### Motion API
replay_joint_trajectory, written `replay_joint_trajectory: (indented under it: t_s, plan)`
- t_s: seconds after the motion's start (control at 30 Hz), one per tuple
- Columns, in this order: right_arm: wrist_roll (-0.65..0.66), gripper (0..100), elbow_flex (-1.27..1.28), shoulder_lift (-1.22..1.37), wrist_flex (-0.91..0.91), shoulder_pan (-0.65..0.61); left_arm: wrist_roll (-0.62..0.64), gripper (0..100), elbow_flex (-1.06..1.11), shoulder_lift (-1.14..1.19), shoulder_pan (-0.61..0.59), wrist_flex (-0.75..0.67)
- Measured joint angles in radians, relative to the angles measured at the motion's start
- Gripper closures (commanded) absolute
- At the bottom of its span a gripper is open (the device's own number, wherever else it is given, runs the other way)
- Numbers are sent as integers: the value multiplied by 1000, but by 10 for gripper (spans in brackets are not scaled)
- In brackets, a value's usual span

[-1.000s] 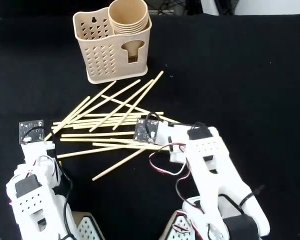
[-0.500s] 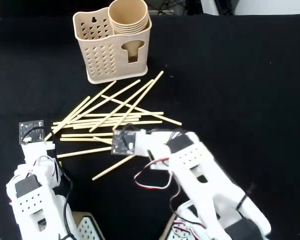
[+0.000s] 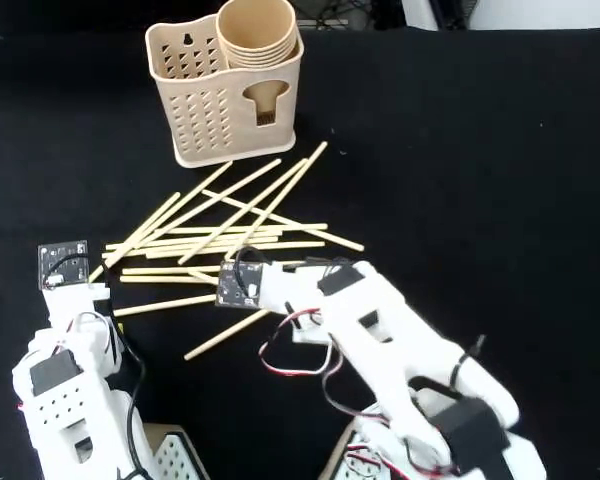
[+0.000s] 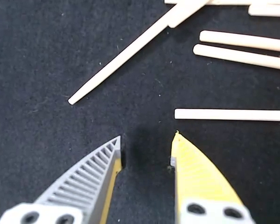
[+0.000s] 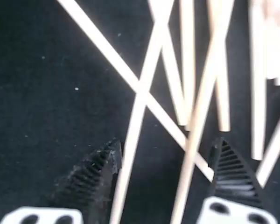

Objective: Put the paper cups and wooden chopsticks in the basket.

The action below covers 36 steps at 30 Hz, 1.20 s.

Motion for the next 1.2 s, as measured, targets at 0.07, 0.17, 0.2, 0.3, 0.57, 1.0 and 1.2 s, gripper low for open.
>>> replay_joint_trajectory:
  t_s: [0.07,0.17,0.2,0.3,0.57,1.0,1.2]
  plan:
    - [0,683,-32,46,0,0,0,816,0,0,0,0]
    - [0,684,-78,103,2,-2,0,816,0,0,0,0]
    - [0,684,-92,121,3,-3,0,816,0,0,0,0]
    - [0,717,-123,157,5,-5,0,816,0,0,0,0]
    - [0,956,-150,169,0,2,0,816,0,0,0,0]
    - [-2,986,-169,163,28,2,0,816,0,0,0,0]
    - [-2,986,-87,-5,81,0,0,816,0,0,0,0]
